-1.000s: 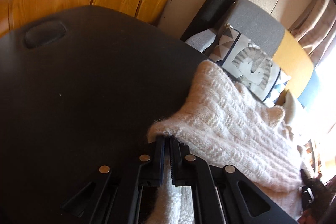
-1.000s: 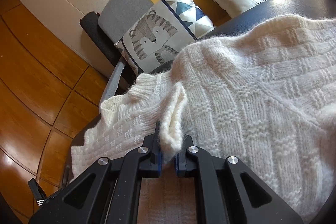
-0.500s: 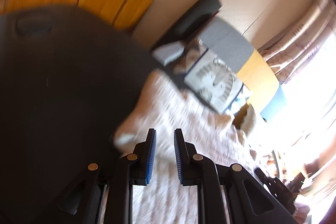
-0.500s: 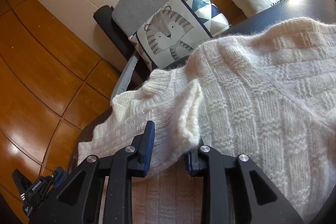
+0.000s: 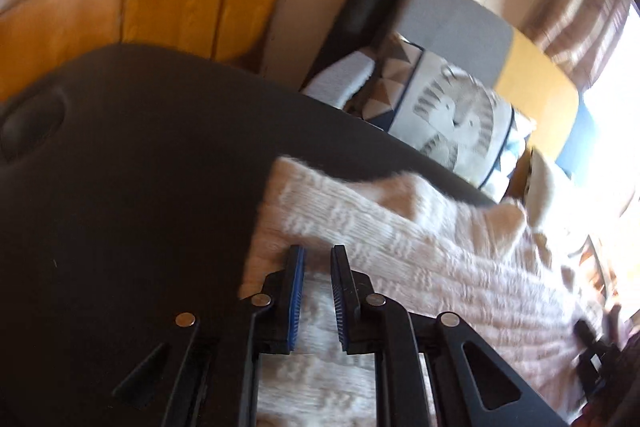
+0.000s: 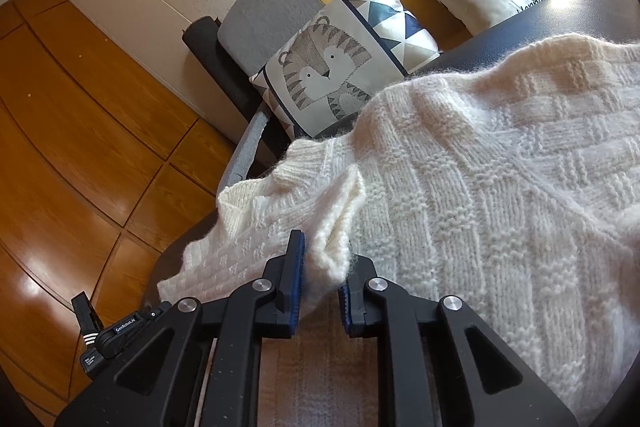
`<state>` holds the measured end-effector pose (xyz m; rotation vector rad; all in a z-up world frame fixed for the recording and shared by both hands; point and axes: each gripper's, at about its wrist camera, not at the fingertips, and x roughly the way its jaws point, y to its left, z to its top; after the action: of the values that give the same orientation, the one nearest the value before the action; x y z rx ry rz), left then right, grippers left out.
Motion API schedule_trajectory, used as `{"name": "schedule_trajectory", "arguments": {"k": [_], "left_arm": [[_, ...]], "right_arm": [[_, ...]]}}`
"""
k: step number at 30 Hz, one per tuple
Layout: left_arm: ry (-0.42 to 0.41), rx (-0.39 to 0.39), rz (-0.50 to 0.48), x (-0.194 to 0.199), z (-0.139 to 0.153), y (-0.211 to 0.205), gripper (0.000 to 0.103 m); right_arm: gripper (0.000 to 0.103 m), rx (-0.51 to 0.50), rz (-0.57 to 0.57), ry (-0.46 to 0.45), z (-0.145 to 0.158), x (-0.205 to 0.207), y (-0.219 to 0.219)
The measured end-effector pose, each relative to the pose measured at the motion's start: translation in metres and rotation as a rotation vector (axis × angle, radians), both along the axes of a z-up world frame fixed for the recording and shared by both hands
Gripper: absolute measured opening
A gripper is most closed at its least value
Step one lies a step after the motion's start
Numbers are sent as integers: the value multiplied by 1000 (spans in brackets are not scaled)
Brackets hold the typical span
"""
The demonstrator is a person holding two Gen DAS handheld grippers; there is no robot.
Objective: Fold clothes
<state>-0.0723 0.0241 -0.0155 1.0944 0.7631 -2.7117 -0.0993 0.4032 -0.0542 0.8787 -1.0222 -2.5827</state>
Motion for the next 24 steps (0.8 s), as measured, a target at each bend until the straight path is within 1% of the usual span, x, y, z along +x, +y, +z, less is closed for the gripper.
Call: {"name": "schedule_trajectory", "arguments": {"k": [2,3,4,5,6,9,12,13,17,20,22,23,24], "left_arm": [[32,108,8,4,-9,-18,15],[52,161,5,6,-13,-26,15],[73,220,9,8,-19,-34,13],[91,280,17,13,-24,-41,11],[102,313,20,13,-27,-44,6],[131,395,26,11,-32,-52,5],[129,375,25,13,-28,-51,5],[128,363,25,12,-27,-50,5],[105,371,44,11,-18,-53,6],[149,364,81,23,-5,-50,15],[182,361,88,33,1,-44,16],[185,359,81,34,1,-40,16],[167,348,66,32,0,-36,16]], "right_arm": [[17,2,29,-7,0,-2,-3],[20,6,46,-13,0,-3,-6],[25,11,60,-15,0,-4,-8],[27,17,68,-12,1,-5,-10],[31,24,76,-9,1,-5,-11],[32,29,78,-9,1,-5,-13],[25,41,70,-21,-1,-7,-13],[24,40,69,-21,-1,-7,-13],[24,29,69,-19,-2,-6,-10],[24,21,69,-16,-3,-5,-9],[24,21,70,-15,-2,-5,-9],[24,21,70,-15,-2,-5,-9],[24,22,70,-15,-2,-5,-9]]}}
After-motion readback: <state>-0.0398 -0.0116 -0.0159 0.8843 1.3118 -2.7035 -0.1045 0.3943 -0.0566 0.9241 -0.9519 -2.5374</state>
